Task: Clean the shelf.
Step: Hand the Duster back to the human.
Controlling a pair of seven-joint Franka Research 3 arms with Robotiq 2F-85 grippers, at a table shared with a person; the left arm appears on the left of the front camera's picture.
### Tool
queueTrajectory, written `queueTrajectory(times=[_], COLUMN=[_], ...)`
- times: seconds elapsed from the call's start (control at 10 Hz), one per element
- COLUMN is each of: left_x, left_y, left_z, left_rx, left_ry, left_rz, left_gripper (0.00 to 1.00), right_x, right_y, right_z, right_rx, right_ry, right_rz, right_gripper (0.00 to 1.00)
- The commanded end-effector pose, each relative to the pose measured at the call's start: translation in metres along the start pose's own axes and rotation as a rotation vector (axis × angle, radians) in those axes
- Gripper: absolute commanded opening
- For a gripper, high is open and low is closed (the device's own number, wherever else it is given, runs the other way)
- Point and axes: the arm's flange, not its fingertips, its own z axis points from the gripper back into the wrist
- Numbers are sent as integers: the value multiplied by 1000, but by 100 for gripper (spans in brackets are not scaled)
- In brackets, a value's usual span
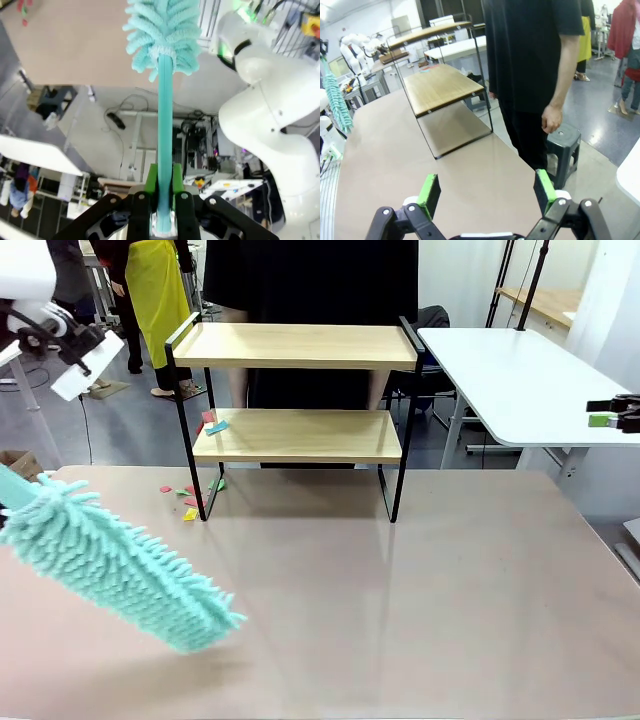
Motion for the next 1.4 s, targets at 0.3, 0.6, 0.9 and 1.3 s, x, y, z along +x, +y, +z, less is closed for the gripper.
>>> queueTrajectory(times=[0.3,0.6,0.9,1.3], left_x=[9,34,48,52], left_y=[19,36,57,62], left_z=[-49,-79,-112,-107], left_rx=[-44,-35,-14,-15], left_ry=[-412,-650,-849,-813], left_rz=[28,60,50,89], left_gripper=[14,14,14,14], right_x=[57,75,70,64], right_y=[90,156,201,205], right_z=[-49,-75,-116,-123], right_rx=[198,333,509,512], right_ry=[-133,-220,-157,-168], right_rz=[-54,-37,-108,-83], right_gripper=[100,100,100,100])
